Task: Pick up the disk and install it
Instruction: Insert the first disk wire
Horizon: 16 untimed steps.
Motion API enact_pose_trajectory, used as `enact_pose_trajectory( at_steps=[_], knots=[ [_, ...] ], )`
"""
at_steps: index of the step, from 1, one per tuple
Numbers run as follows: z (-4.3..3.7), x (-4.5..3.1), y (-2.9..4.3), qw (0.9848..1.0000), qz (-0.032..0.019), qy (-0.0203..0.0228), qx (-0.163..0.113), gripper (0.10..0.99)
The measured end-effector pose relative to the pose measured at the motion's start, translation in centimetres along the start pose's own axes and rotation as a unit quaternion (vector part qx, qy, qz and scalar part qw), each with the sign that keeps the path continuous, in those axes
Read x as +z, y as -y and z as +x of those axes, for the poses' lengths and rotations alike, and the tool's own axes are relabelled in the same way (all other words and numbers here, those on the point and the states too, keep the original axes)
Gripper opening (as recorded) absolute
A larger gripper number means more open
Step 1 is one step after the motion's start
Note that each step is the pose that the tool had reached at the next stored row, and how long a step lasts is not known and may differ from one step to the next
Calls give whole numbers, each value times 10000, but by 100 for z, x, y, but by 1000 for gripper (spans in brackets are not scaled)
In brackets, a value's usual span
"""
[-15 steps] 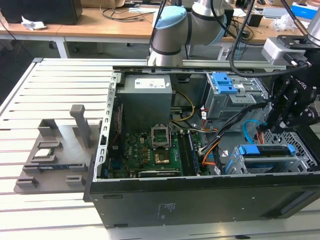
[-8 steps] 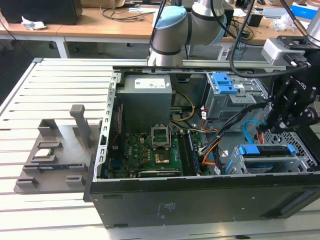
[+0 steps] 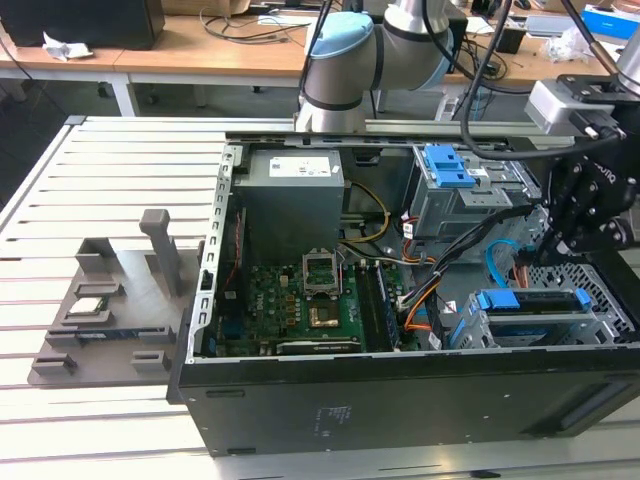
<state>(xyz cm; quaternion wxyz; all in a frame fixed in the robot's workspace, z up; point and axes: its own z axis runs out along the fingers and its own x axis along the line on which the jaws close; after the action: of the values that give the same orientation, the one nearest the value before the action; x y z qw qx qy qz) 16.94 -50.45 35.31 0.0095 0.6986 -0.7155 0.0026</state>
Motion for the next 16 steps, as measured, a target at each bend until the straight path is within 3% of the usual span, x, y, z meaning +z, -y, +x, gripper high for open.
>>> enact_pose_trajectory(
  at_steps=[8,16],
  knots=[
    [257,21,7,10000,0,-19,0,169],
    [292,87,25,10000,1,-37,1,169]
  ],
)
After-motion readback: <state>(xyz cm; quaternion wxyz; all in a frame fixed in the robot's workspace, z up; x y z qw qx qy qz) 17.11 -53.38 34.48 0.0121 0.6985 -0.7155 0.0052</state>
